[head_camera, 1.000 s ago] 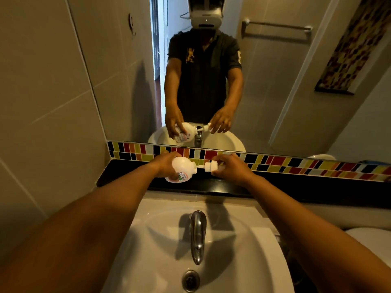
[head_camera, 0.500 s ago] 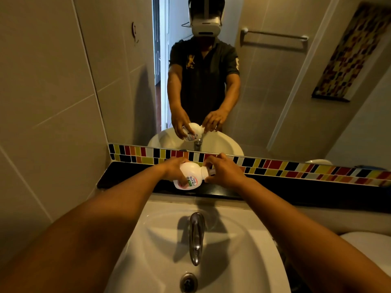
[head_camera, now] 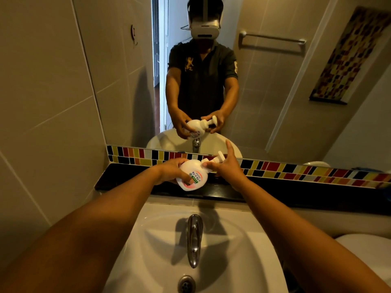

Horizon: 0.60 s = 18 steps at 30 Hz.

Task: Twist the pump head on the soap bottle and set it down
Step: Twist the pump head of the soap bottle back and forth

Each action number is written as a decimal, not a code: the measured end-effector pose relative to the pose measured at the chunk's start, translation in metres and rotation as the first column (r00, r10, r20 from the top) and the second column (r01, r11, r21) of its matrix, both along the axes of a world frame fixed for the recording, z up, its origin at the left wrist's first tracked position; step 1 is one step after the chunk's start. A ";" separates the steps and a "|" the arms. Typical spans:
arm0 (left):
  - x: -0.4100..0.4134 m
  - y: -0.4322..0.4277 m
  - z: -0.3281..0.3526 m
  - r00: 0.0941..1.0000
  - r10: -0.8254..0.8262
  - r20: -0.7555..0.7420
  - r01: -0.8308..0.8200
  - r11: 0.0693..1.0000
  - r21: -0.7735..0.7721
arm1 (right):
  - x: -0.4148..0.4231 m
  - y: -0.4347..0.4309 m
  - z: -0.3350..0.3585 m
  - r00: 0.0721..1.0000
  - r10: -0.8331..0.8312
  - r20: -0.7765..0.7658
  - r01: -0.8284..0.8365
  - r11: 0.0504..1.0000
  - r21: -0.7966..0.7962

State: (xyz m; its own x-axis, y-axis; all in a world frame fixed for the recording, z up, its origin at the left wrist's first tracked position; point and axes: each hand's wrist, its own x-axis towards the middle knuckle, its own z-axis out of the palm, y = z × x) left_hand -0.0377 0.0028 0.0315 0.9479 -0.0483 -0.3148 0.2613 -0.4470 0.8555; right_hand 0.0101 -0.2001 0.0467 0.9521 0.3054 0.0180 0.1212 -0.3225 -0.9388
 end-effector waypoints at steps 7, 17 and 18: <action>0.001 0.004 0.009 0.999 -0.013 -0.039 0.012 1.000 -0.025 | 0.002 -0.001 -0.001 0.985 0.069 -0.156 -0.046 0.987 0.152; -0.002 -0.004 0.008 0.999 -0.017 -0.041 0.012 0.992 -0.124 | 0.002 0.004 0.003 0.993 -0.021 -0.117 0.033 0.994 0.104; -0.001 -0.006 0.009 0.999 -0.015 -0.040 0.009 0.990 -0.143 | 0.000 0.006 0.004 0.991 -0.027 -0.130 0.041 0.994 0.101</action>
